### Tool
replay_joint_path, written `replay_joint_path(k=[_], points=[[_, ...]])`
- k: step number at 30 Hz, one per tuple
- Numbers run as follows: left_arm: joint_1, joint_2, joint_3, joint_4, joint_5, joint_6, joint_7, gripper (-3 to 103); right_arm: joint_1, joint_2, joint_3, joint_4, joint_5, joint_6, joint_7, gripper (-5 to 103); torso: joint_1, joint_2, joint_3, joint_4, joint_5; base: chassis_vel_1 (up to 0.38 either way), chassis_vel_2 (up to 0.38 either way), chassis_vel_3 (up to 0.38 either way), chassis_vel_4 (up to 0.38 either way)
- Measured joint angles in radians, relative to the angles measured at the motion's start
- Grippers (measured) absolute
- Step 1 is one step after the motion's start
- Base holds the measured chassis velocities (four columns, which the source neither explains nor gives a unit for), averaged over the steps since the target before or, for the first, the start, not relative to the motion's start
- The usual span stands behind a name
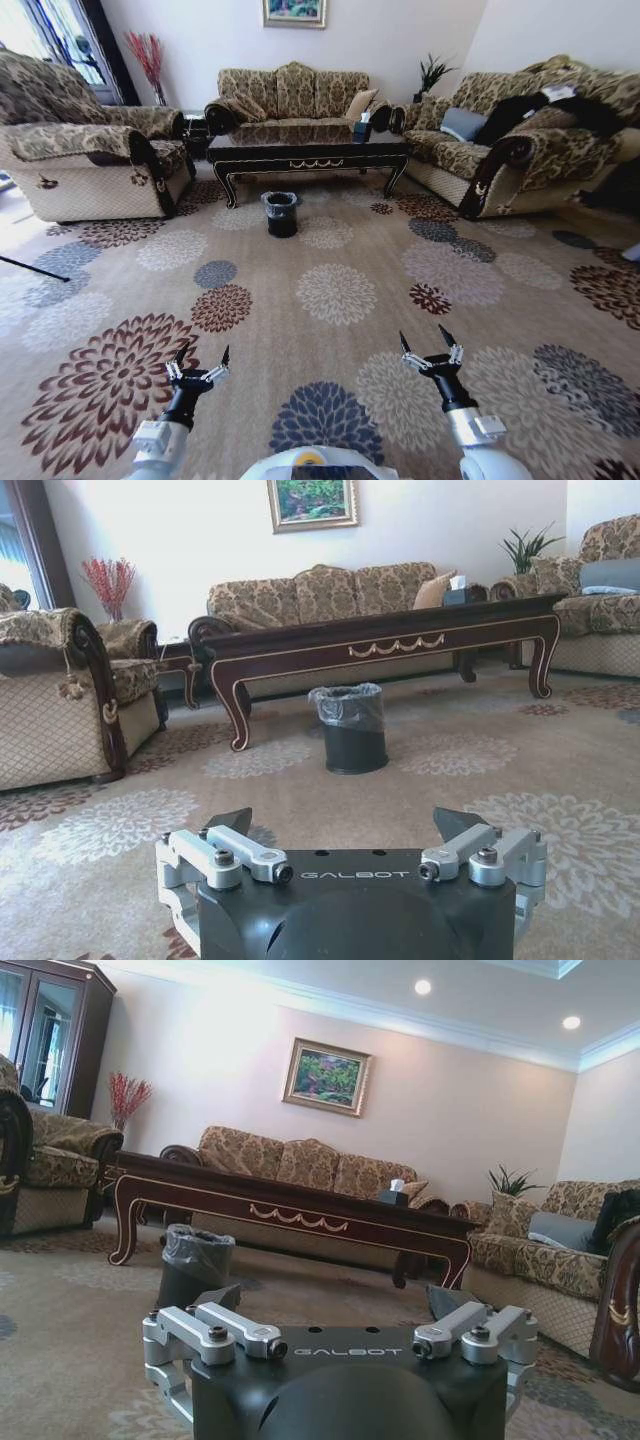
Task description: Move to the front of the table and pick up the trash from the floor, then place it into the trash bin.
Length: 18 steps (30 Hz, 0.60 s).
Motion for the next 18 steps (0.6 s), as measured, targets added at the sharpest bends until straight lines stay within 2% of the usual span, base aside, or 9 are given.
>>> replay_joint_path(k=[11,18], points=[[0.0,0.0,0.0,0.0,0.0,0.0,0.0,100,0.001,0.0,0.0,0.0,0.0,0.0,0.0,100,0.001,0.042,0.04,0.0,0.0006,-0.03,0.032,0.033,-0.028],[0.0,0.0,0.0,0.0,0.0,0.0,0.0,100,0.001,0.0,0.0,0.0,0.0,0.0,0.0,100,0.008,0.073,0.065,0.0,0.0006,0.0,0.0,0.0,0.0]])
